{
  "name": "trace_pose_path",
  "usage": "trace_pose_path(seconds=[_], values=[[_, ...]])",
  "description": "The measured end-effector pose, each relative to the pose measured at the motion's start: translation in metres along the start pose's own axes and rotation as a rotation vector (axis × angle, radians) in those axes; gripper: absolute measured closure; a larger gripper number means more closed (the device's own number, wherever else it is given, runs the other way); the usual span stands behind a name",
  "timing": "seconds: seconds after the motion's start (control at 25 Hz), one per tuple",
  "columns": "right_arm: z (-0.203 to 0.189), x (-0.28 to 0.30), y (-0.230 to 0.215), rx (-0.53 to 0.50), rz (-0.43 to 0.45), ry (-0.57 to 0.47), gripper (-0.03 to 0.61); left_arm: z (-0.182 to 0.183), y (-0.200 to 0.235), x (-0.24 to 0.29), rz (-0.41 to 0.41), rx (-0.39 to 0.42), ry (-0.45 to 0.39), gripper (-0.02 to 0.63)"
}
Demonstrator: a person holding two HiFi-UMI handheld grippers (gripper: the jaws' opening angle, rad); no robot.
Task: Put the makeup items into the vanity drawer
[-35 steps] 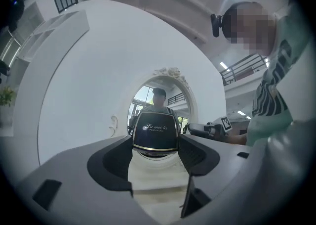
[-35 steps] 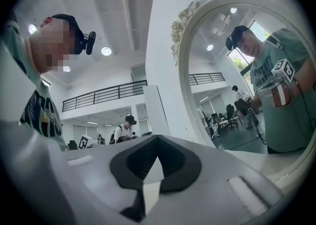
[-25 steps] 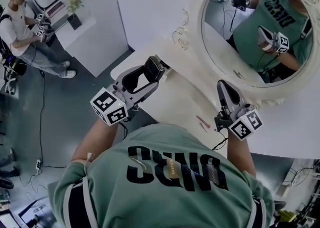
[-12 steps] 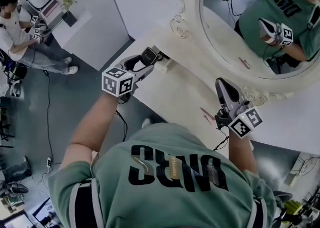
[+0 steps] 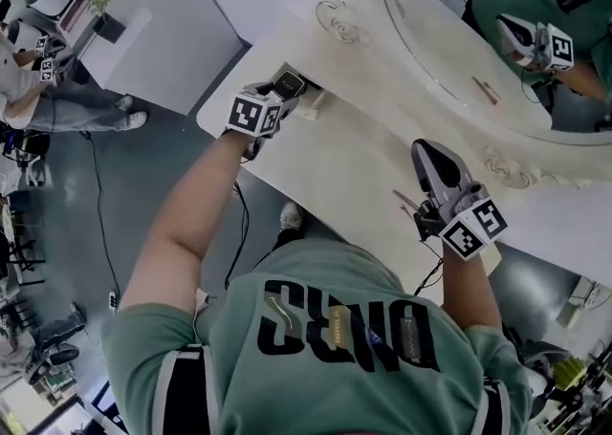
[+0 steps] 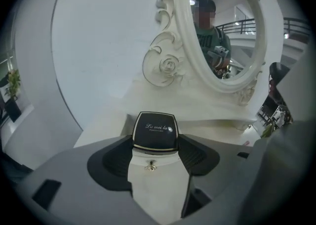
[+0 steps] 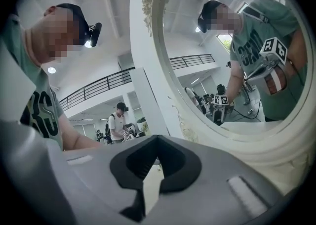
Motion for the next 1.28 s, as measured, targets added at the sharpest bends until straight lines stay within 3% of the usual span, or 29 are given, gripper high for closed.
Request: trace_pose_path(seconds=[0.32,0.48,1.12,1.28], values=[[-0.016,-0.003,-0.008,0.038,-0.019,0.028,0.569,0.015,0.001,0.033,0.088,0.051,0.208,0.318],[-0.016,-0.005,-0.008,0.041,-0.025,0.033,0.569,0.021,0.002,0.041,0.101,0.07,0.272,0.318],[-0.013,-0.001,-0.007,0.038,-0.021,0.038,0.569,0.019,0.003,0.059,0.107,0.08,0.259,0.316],[-0.012,0.001,-0.007,0.033,-0.016,0.038,0.569,0.021,0.003,0.06,0.076,0.075,0.251,0.316]])
Point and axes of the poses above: the fingertips, and each gripper's own axes: x forward along the fingers, y to its left, z out of its top, the point moved 9 cm from there along -x, backward along the fingers, and after that the axes turned 4 degrees about z, right-handed, at the moved point
